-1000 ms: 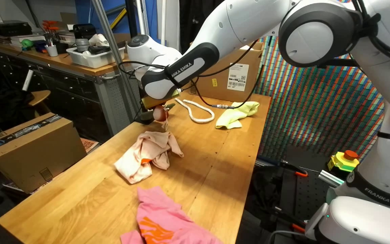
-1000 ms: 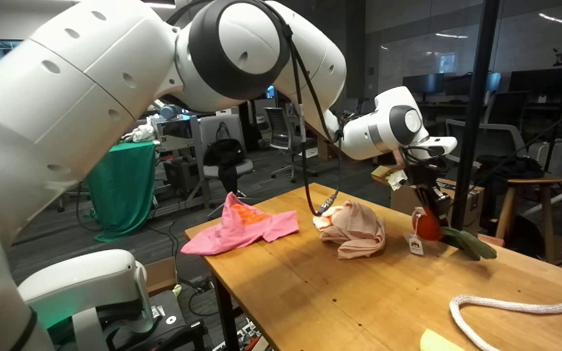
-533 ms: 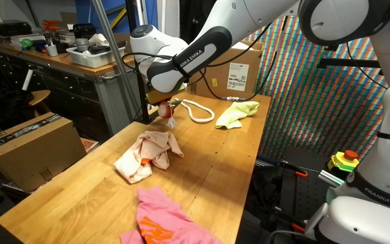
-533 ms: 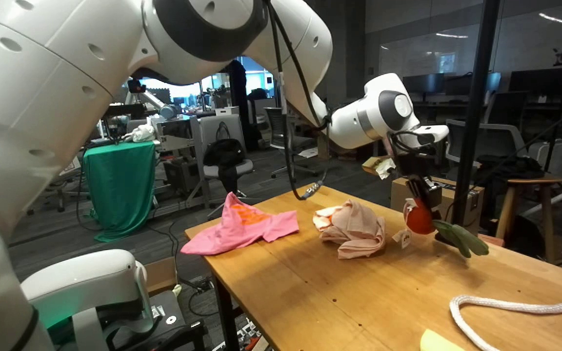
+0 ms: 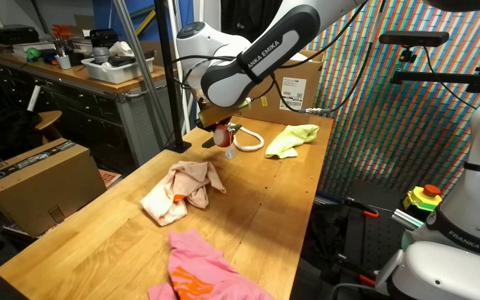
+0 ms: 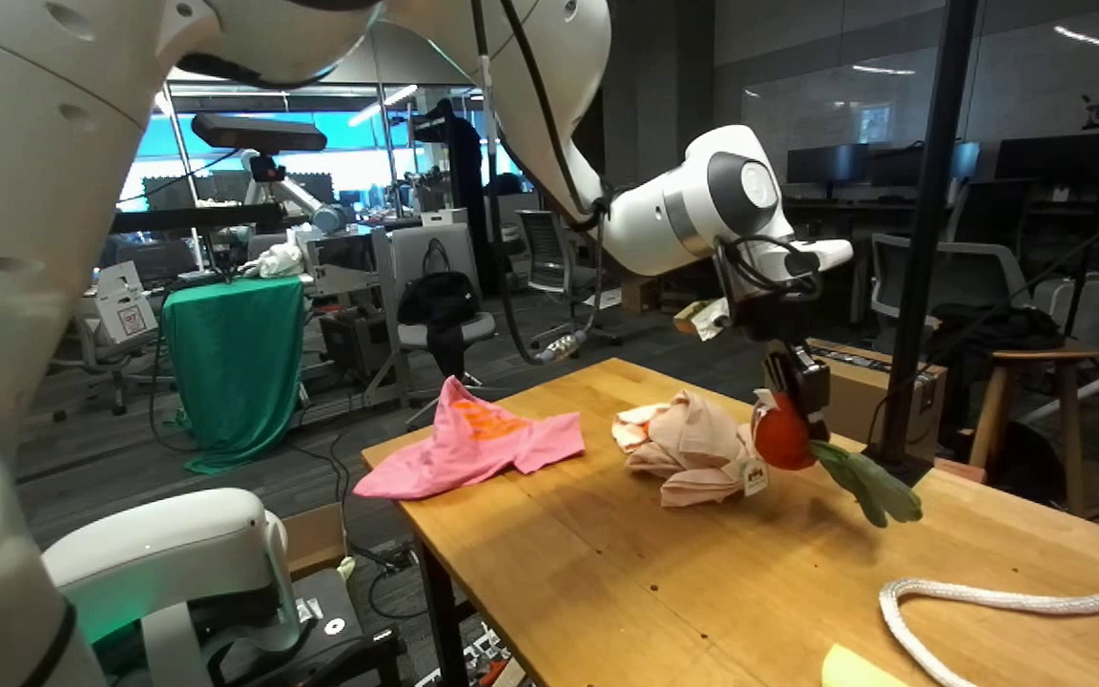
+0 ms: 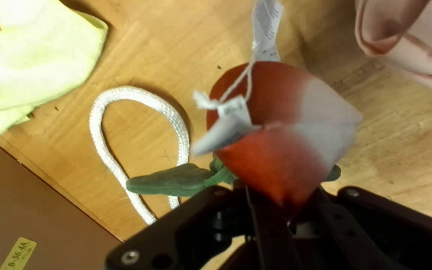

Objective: Separate the things on the heap

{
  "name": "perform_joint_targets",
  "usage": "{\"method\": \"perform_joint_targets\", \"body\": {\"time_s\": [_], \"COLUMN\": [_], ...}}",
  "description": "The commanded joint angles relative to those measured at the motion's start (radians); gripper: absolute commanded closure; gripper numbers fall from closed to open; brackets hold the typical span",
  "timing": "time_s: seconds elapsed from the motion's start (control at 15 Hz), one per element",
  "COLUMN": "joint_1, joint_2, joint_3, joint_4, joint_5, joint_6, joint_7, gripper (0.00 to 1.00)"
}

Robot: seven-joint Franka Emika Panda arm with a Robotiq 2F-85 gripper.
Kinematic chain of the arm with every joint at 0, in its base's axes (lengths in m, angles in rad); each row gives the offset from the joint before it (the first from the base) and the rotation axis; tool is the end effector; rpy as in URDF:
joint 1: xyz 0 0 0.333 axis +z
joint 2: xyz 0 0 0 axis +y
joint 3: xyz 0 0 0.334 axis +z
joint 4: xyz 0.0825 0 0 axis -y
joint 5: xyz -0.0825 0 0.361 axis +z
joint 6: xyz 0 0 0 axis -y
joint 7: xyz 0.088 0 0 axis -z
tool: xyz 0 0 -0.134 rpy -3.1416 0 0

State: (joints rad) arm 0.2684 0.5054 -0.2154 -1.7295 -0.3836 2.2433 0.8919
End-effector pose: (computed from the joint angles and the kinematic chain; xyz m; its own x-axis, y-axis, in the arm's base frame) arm 0.6603 0.0307 0.3060 0.8288 -0.4854 0.2784 -0.5532 -0.7852 0.2782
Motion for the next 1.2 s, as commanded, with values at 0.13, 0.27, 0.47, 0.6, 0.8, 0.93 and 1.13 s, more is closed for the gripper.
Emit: {"method": "perform_joint_targets", "body": {"time_s": [0.13,0.27,0.47,0.6,0.8,0.93,1.13], "joint_1": [-0.028,-0.038,-0.058,-0.074,-0.09,-0.099,-0.109], "joint_2": [-0.181,-0.22,-0.267,-0.289,-0.314,-0.326,-0.321], "joint_3": [0.06,0.083,0.126,0.153,0.183,0.198,0.214], "joint_4": [-0.194,-0.234,-0.284,-0.31,-0.35,-0.375,-0.391], "joint_5": [-0.005,0.002,0.03,0.065,0.107,0.131,0.157], "joint_6": [-0.053,-0.067,-0.093,-0.116,-0.147,-0.165,-0.179], "joint_7": [-0.002,-0.009,-0.044,-0.079,-0.13,-0.165,-0.227], "gripper": [0.93,0.93,0.93,0.93,0.94,0.94,0.94]}}
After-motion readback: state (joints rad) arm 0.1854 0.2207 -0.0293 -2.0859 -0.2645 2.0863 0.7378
